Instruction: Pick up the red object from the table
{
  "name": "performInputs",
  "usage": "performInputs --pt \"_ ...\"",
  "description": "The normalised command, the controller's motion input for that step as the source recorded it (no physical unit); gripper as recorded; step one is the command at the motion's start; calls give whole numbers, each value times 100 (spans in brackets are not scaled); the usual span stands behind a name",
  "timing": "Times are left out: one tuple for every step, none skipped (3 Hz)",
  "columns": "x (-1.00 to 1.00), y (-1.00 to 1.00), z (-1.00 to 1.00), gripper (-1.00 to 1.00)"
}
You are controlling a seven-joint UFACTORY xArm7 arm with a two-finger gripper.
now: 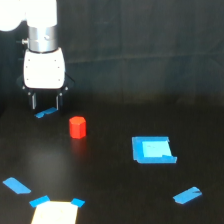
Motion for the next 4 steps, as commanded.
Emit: performInputs --pt "100 -37 -22 100" --pt "84 9 -35 74" --pt "65 -92 -19 57" --pt "40 -100 -33 89"
